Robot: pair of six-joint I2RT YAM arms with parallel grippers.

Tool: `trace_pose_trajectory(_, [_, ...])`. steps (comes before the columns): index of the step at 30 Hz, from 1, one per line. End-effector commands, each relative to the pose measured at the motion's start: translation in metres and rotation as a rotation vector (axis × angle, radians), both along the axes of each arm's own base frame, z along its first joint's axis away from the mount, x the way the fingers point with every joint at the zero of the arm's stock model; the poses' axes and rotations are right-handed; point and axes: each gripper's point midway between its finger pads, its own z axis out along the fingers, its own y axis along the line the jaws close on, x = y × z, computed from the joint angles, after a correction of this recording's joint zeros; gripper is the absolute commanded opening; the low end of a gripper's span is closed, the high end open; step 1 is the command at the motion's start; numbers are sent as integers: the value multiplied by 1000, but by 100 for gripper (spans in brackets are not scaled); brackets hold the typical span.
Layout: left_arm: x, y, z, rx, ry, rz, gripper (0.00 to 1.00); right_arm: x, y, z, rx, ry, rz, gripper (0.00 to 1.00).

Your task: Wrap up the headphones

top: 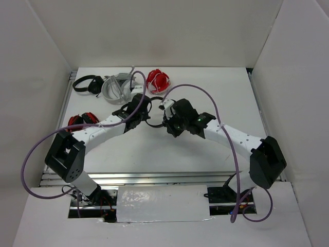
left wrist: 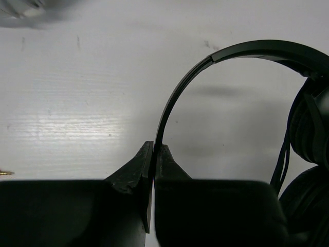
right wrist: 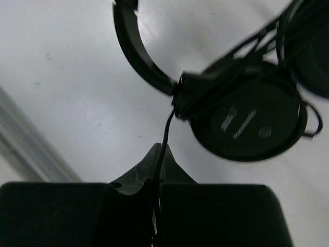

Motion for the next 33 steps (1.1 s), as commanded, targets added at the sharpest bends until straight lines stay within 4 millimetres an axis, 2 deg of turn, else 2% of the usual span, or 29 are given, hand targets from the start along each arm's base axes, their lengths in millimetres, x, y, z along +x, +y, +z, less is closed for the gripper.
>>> trace_pose_trajectory(1, [-2, -27, 2, 4, -39, -80, 0, -25, 20, 20, 138, 177, 152, 1])
trace_pose_trajectory(2, [-4, -26, 1, 35, -41, -51, 0, -31, 22, 18, 153, 209, 179, 1])
trace_pose_trajectory(3, [-4, -28, -9, 58, -16, -49, 0, -35, 24, 18, 170, 230, 191, 1])
trace_pose_trajectory(5, [-6, -37, -15, 81, 3, -80, 0, -44, 25, 16, 195, 265, 208, 3])
trace_pose_trajectory(8, [-10, -48, -29, 100, 18, -150, 0, -36, 13, 12, 189, 259, 141, 7])
trace_pose_trajectory(9, [-17, -54, -37, 89, 41, -205, 0, -31, 8, 10, 194, 275, 97, 9])
trace_pose_trajectory(12, [-23, -66, -42, 70, 44, -305, 0, -28, -2, 6, 194, 311, 60, 13])
trace_pose_trajectory(17, [-35, -70, -62, 92, 82, -403, 0, -46, -7, 6, 313, 477, 111, 17])
trace_pose_trajectory(21, [-34, -82, -65, 77, 76, -462, 0, -53, -11, -14, 312, 589, 78, 21])
trace_pose_trajectory(22, [-35, -83, -67, 76, 82, -468, 0, -52, -11, -17, 316, 603, 67, 21])
trace_pose_trajectory(26, [-34, -82, -73, 104, 95, -476, 0, -35, -17, -28, 328, 605, -6, 8])
trace_pose_trajectory(28, [-34, -81, -75, 112, 98, -481, 0, -29, -19, -33, 319, 613, -22, 9])
trace_pose_trajectory(31, [-34, -81, -78, 131, 99, -499, 0, -18, -27, -35, 310, 611, -35, 17])
trace_pose_trajectory(33, [-34, -80, -83, 151, 104, -507, 0, -11, -34, -36, 306, 609, -55, 18])
